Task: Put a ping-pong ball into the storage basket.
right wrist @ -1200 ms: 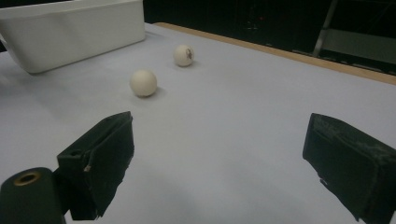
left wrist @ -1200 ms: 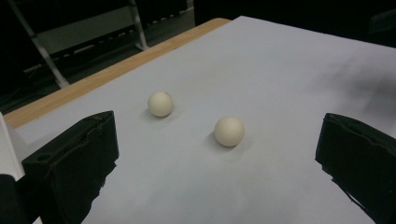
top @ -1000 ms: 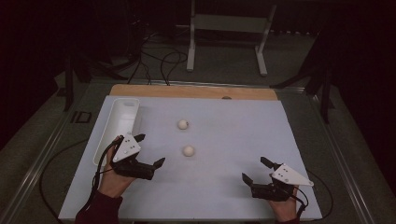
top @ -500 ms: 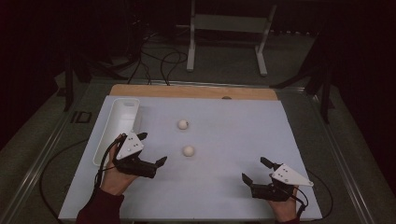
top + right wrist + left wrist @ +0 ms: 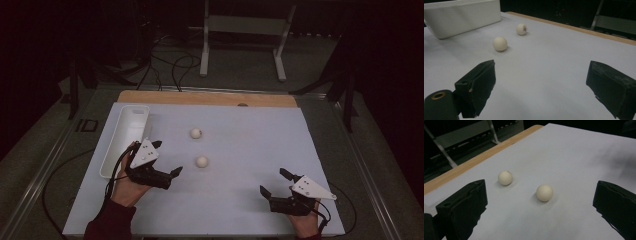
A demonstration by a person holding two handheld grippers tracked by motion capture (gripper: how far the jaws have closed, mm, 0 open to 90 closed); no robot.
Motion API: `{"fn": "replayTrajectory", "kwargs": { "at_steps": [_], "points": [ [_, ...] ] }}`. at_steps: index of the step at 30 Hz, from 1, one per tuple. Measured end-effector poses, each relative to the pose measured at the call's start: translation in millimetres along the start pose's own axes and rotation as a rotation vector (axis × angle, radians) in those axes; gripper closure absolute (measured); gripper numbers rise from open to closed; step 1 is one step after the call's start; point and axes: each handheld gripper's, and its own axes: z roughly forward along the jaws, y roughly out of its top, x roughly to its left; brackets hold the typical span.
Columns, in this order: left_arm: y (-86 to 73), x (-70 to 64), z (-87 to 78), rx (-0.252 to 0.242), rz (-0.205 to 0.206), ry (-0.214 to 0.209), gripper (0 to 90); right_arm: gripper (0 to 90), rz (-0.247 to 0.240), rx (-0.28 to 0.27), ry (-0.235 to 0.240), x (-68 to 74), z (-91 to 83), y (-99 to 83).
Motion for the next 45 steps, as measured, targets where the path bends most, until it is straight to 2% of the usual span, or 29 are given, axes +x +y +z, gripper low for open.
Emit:
{"fn": "replayTrajectory", "kwargs": {
  "at_steps": [5, 22, 27, 45],
  "points": [
    [4.0, -1.4, 4.9, 0.017, 0.015, -0.003, 0.0, 8.6, -0.003, 0.000, -0.002, 0.3, 0.2, -0.1],
    [11.5, -2.0, 21.3, 0.044, 0.024, -0.027, 0.0, 8.6, -0.002, 0.002, -0.001, 0.5, 0.1, -0.1],
    [14.8, -3.6, 25.9, 0.063, 0.042, -0.034, 0.0, 8.6, -0.002, 0.005, -0.001, 0.6, 0.3, -0.2],
    [22.3, -6.4, 43.0, 0.100, 0.058, -0.047, 0.0, 8.6, -0.001, 0.003, 0.000, 0.2, 0.1, -0.3]
  ]
}}
